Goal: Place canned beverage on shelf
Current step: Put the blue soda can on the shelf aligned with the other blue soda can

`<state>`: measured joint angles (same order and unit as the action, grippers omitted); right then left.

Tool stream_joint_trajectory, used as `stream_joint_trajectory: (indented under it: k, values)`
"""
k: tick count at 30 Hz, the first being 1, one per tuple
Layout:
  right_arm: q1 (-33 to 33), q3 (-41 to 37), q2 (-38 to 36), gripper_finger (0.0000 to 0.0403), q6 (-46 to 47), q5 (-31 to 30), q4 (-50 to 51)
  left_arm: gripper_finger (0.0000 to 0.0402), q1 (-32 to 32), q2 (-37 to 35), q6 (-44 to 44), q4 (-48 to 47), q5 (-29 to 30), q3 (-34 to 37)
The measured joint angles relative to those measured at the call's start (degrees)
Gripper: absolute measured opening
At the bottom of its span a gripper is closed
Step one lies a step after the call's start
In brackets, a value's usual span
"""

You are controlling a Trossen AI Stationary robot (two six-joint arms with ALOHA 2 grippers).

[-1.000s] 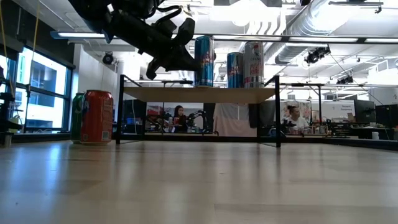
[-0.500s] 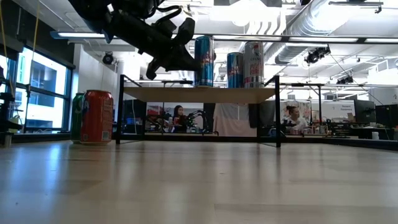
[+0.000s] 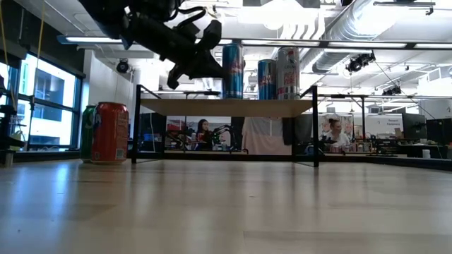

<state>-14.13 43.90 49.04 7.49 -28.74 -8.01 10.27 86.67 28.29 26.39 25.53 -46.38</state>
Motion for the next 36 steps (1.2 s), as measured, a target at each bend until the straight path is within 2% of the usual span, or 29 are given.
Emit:
stream_joint_trajectory:
  k: [7,22,29,36]
  values:
    - [-0.01,0.00,-0.01,0.0000,0.00,0.00,-0.01,0.0000,1.56,0.00,-2.85,-0.21,-1.74,-3.11]
    - [-0.01,0.00,-0.02,0.0000,0.01,0.01,-0.02,0.0000,3.66,0.00,-2.95,-2.85,-2.53,-8.69]
    - [-0.01,0.00,-0.02,0.0000,0.09,-0.02,-0.03,0.0000,3.60,0.00,-2.93,-5.10,-4.33,-9.16]
    - [-0.01,0.00,-0.02,0.0000,0.09,-0.01,-0.06,0.0000,3.44,-4.25,-5.79,-6.01,-4.78,-9.16]
